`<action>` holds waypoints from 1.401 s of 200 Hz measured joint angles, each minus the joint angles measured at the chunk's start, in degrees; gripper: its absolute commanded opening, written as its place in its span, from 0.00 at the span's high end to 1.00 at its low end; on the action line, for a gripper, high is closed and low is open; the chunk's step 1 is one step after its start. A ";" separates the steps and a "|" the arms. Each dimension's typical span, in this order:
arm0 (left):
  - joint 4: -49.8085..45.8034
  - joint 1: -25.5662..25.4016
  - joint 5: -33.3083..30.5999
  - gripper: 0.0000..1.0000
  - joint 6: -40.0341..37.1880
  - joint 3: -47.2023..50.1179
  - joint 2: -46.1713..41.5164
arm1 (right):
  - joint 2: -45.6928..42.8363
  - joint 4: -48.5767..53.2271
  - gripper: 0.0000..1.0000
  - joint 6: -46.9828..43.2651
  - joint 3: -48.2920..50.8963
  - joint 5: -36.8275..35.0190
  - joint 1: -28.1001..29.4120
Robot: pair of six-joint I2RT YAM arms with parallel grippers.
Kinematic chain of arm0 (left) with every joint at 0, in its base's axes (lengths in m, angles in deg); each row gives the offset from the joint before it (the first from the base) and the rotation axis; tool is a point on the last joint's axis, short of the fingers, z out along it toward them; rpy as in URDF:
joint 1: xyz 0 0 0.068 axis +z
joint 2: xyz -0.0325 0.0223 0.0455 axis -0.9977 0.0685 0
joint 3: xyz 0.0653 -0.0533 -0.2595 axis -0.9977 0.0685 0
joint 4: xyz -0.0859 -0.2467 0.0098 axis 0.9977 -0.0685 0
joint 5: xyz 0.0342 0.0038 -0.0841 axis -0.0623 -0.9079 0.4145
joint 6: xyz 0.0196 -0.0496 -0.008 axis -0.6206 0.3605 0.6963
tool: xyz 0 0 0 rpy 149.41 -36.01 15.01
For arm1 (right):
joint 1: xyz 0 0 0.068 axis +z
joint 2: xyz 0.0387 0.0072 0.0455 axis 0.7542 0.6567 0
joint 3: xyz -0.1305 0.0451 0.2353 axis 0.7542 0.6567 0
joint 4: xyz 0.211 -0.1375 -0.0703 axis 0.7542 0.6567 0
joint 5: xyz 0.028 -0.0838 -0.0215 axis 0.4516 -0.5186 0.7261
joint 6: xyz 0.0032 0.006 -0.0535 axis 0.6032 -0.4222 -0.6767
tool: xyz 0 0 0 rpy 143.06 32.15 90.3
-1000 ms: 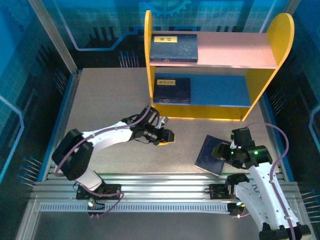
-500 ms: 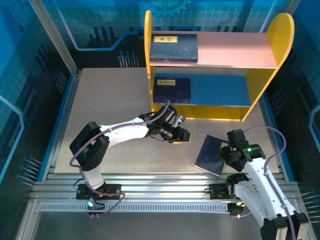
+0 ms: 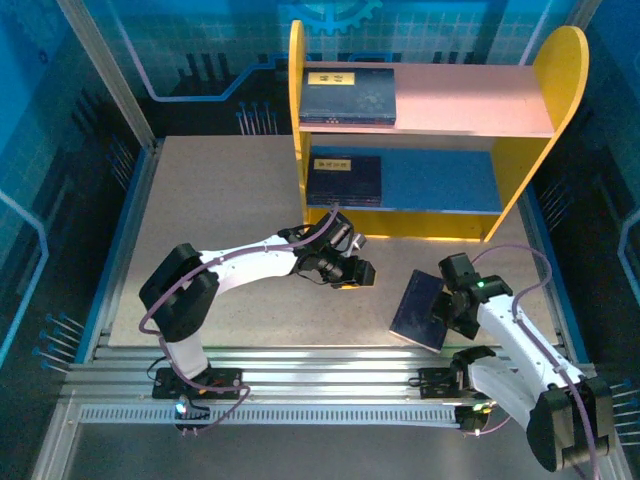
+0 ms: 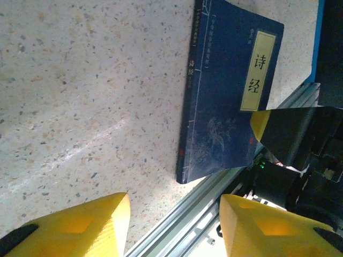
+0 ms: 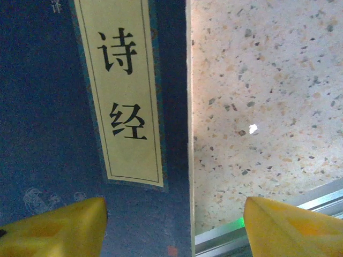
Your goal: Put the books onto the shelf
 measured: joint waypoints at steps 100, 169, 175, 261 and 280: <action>-2.54 0.00 -3.76 0.51 -0.02 0.90 -0.02 | 6.10 -2.71 0.31 -1.60 -0.35 1.84 1.57; -2.43 0.00 -4.68 0.51 -0.02 3.56 -2.38 | 11.91 -5.55 0.33 -2.84 -1.81 3.93 2.71; -2.36 0.00 -4.96 0.51 -0.02 3.93 -2.60 | 12.68 -5.86 0.34 -3.10 -2.14 4.28 2.91; -2.73 2.62 -9.16 0.49 -0.02 9.01 -2.71 | 24.30 -12.87 0.38 -4.42 -9.14 5.20 13.84; -3.85 4.07 -10.45 0.49 -0.20 10.14 -2.73 | 28.28 -14.29 0.38 -4.00 -11.91 4.72 18.95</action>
